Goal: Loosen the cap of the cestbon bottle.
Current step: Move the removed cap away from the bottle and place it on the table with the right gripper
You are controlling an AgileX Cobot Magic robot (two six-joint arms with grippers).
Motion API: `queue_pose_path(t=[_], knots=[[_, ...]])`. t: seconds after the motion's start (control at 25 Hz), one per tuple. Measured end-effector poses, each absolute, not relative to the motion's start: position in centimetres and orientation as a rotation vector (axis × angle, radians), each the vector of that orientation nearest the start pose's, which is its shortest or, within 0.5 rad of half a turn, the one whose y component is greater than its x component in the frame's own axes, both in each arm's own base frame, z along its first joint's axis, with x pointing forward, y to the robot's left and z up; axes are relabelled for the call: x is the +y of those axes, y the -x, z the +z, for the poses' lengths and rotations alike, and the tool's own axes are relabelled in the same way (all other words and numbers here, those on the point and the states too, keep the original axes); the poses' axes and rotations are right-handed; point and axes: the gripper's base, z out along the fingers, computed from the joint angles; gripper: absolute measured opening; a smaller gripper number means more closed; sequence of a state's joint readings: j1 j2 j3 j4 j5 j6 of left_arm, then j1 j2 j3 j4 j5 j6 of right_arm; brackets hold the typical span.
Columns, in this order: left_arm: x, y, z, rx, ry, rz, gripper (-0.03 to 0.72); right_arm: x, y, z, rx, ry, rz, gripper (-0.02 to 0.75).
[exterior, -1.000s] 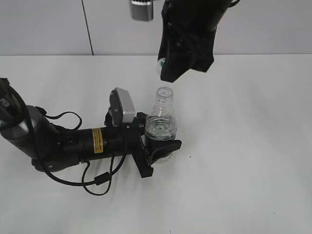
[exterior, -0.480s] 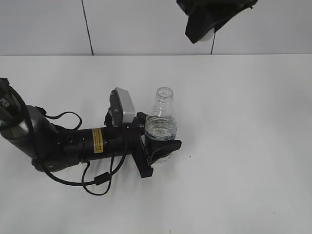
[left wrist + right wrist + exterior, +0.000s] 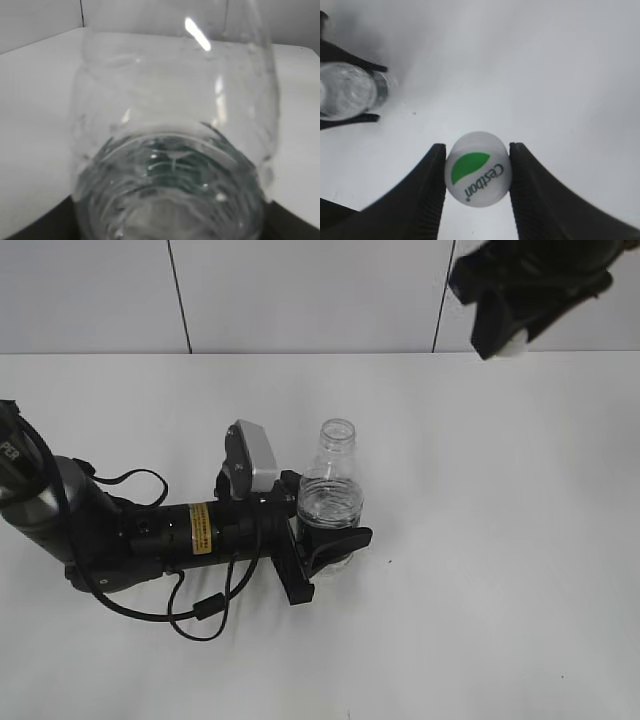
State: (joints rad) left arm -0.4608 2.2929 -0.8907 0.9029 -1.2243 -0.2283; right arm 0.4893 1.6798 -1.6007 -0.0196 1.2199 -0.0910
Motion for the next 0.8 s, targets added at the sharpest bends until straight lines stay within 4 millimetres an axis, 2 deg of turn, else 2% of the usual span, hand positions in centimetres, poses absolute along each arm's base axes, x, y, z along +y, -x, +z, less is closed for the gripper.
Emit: queue_pose_path(t=[0.2, 0.48, 0.64, 0.8], knots=[[-22.0, -29.2, 5.6, 1.486, -1.113, -0.957, 0.4, 12.2, -30.9, 30.2, 2.813, 0.678, 0.029, 0.296], [-22.0, -29.2, 5.6, 1.486, -1.113, -0.957, 0.4, 8.1, -30.7, 23.8, 2.877, 0.516, 0.055, 0.296], [-22.0, -29.2, 5.6, 1.486, -1.113, -0.957, 0.4, 6.5, -30.7, 21.8, 2.846, 0.453, 0.039, 0.296], [-22.0, -29.2, 5.6, 1.486, -1.113, -0.957, 0.4, 6.0, -32.1, 19.8, 2.817, 0.424, 0.025, 0.296]])
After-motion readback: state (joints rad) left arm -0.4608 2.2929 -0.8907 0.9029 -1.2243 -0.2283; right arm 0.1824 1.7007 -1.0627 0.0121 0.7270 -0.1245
